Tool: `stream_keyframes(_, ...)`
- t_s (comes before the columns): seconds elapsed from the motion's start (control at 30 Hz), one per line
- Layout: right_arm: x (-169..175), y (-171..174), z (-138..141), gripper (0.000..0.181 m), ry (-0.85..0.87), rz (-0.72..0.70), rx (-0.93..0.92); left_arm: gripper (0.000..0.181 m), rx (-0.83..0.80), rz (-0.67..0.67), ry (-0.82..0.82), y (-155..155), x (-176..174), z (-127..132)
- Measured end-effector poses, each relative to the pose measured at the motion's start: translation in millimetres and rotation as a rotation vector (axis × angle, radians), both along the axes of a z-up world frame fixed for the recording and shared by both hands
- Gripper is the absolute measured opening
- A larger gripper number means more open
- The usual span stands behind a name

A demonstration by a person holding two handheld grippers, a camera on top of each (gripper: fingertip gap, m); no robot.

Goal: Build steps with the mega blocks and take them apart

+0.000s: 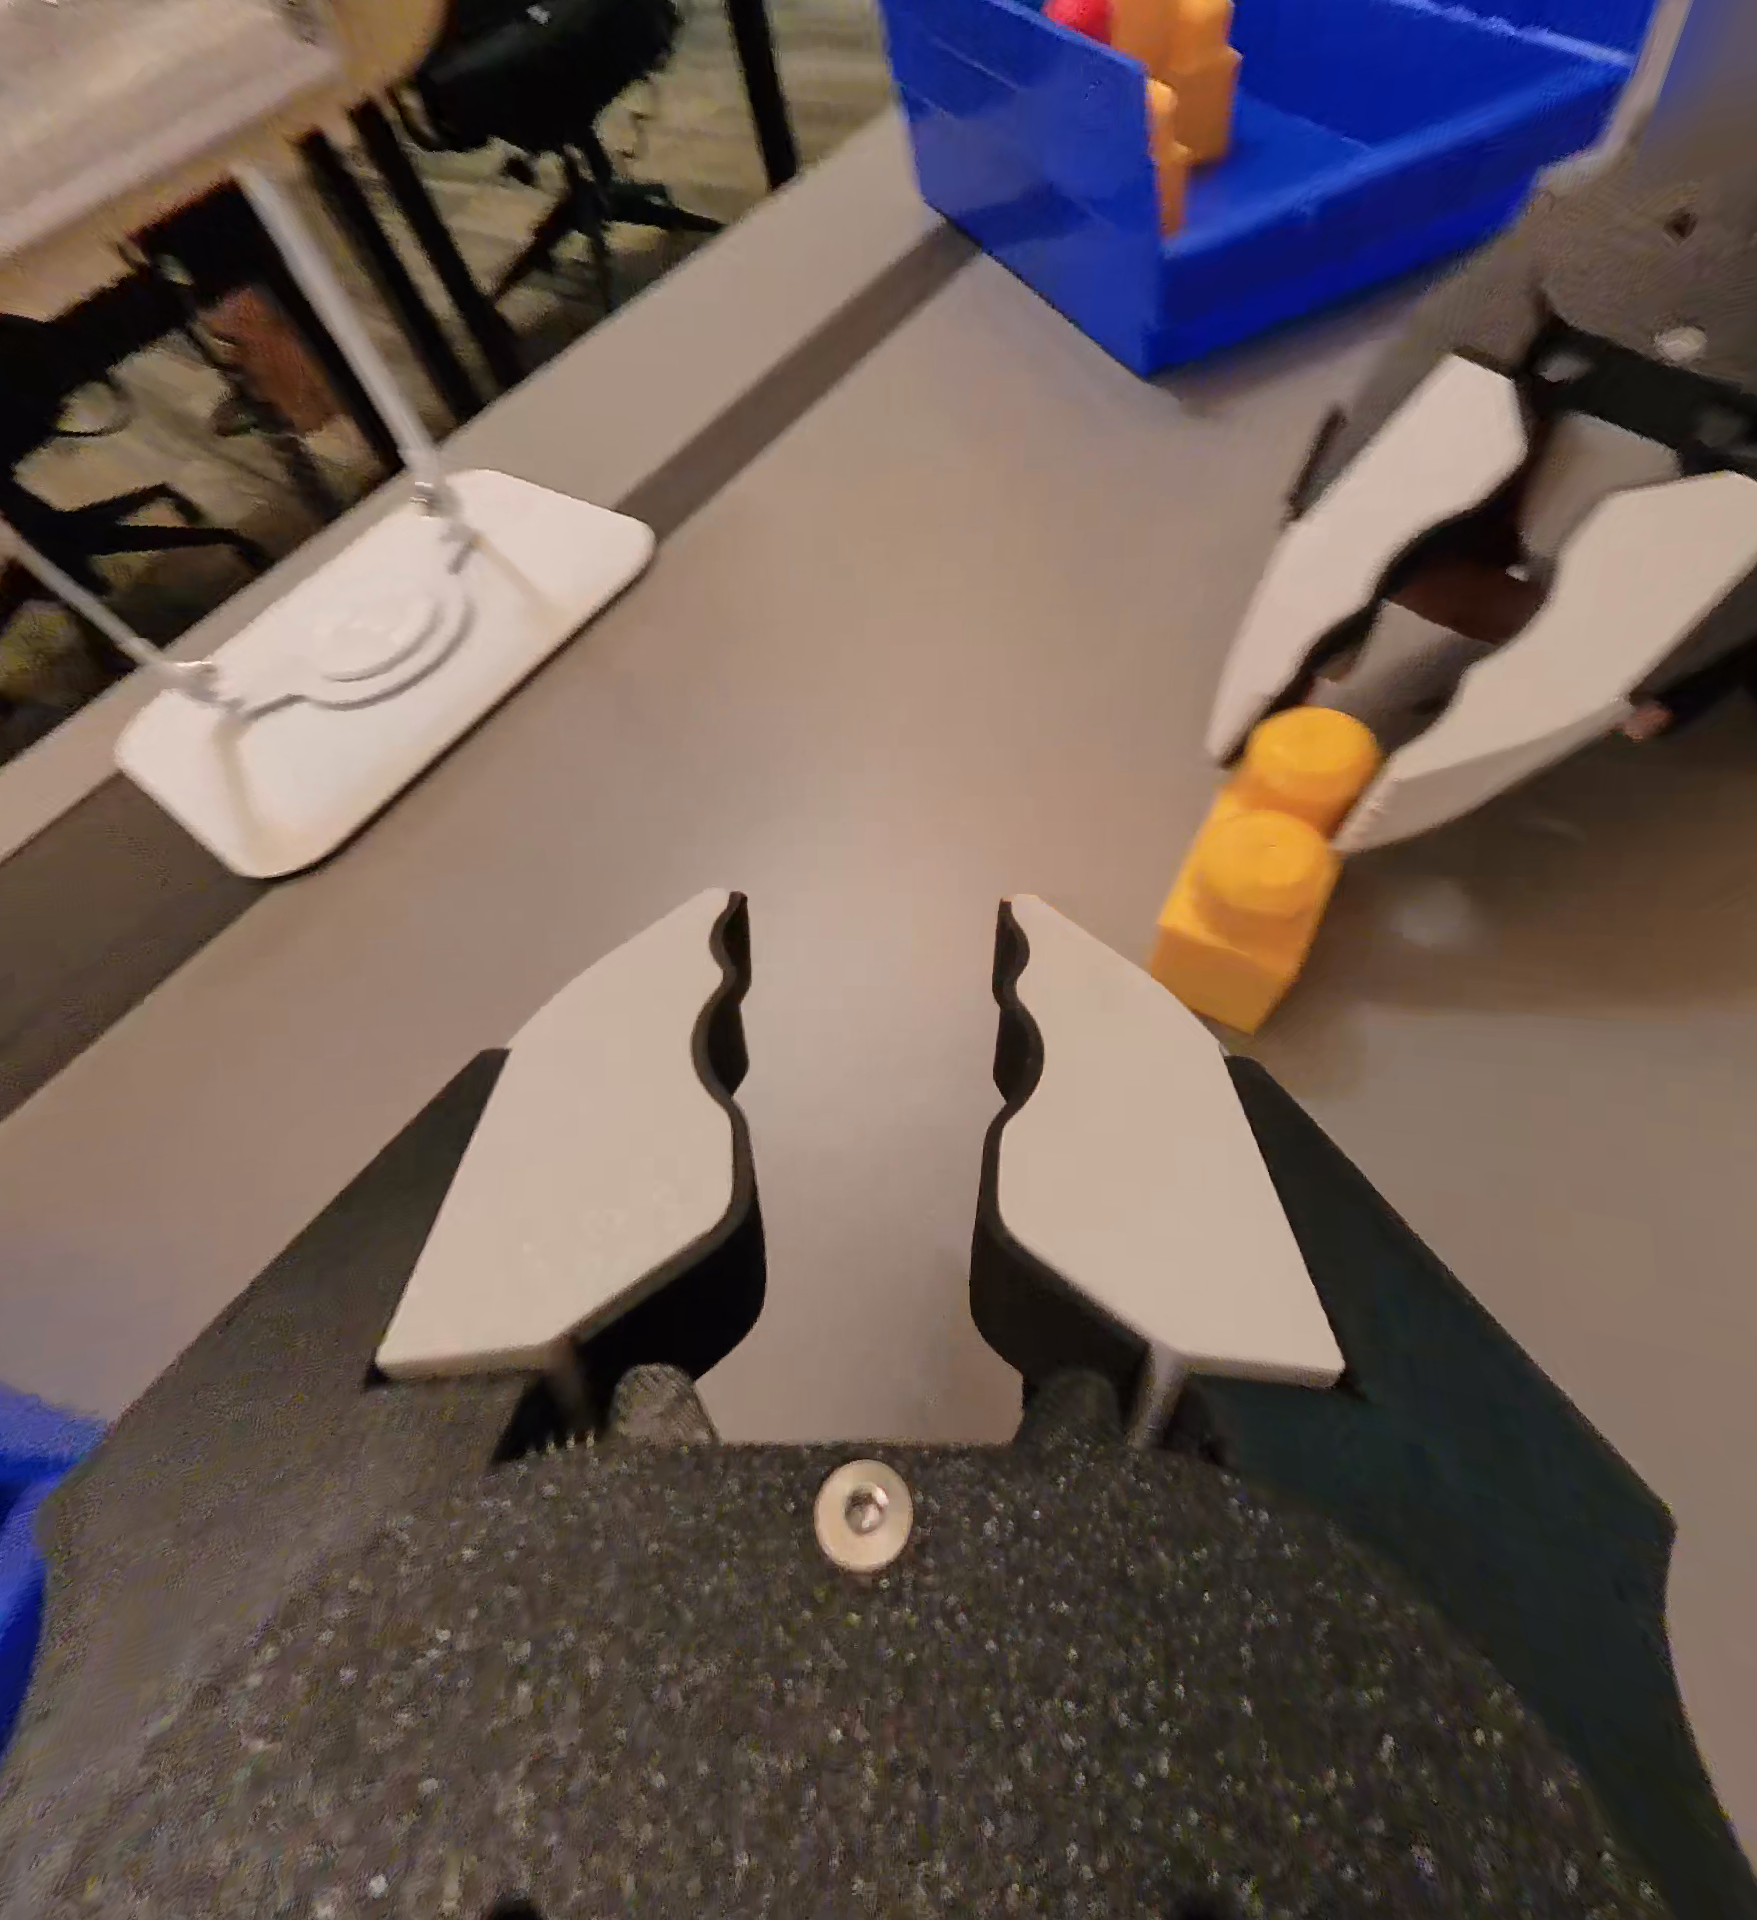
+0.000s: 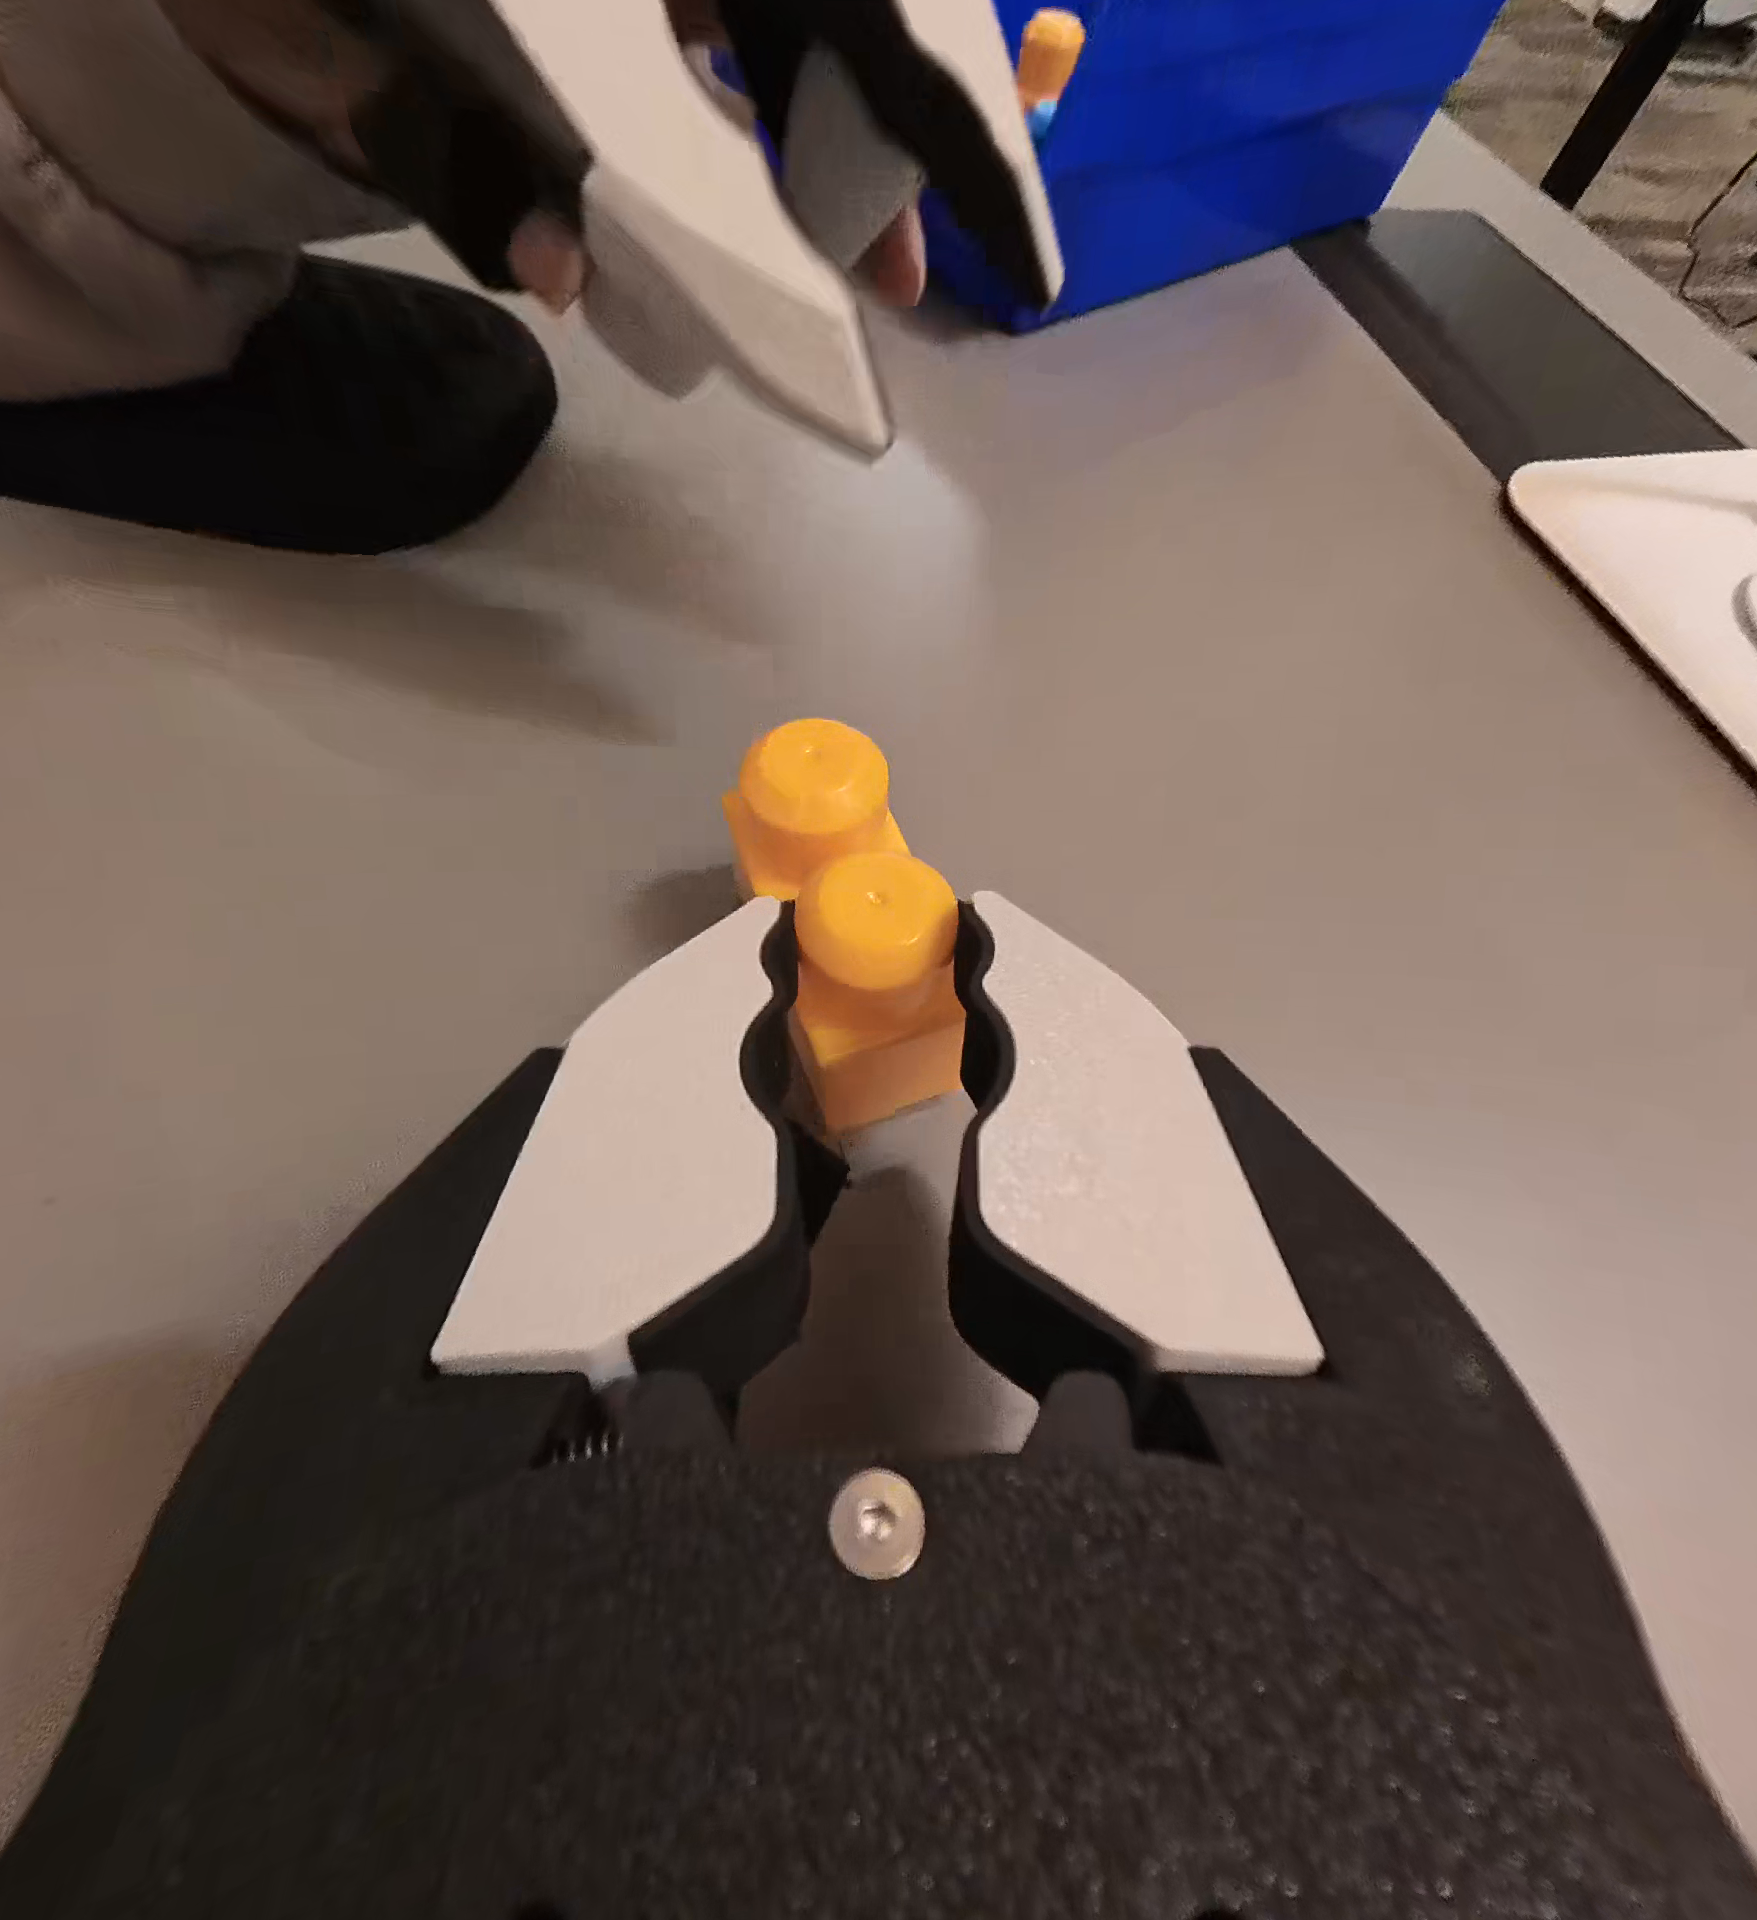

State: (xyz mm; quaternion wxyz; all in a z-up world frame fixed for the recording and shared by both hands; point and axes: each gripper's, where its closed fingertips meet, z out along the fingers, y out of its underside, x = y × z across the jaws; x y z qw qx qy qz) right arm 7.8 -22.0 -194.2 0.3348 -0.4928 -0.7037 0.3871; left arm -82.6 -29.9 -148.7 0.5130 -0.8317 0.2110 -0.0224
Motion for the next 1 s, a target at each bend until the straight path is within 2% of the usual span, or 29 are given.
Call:
stream_keyframes(0.17,4,2,-1,0.029,-0.025,-0.023,0.004,0.046,0.089,0.176,-0.02,0,-58,21)
stream_keyframes(0.27,5,3,-2,0.038,-0.039,-0.025,-0.006,0.045,0.121,0.3,-0.015,-6,-100,29)
stream_keyframes(0.4,8,4,-6,0.053,-0.068,-0.03,-0.009,0.044,0.133,0.485,0.0,-21,-162,33)
stream_keyframes(0.6,13,1,7,0.056,-0.015,-0.019,-0.038,0.043,0.108,0.678,0.015,-49,-240,28)
stream_keyframes(0.77,13,7,5,0.056,-0.028,-0.043,-0.017,0.044,0.046,0.754,0.029,-62,-281,19)
stream_keyframes(1.0,12,5,1,0.056,-0.037,-0.039,-0.011,0.046,-0.149,0.796,0.01,-60,-311,-14)
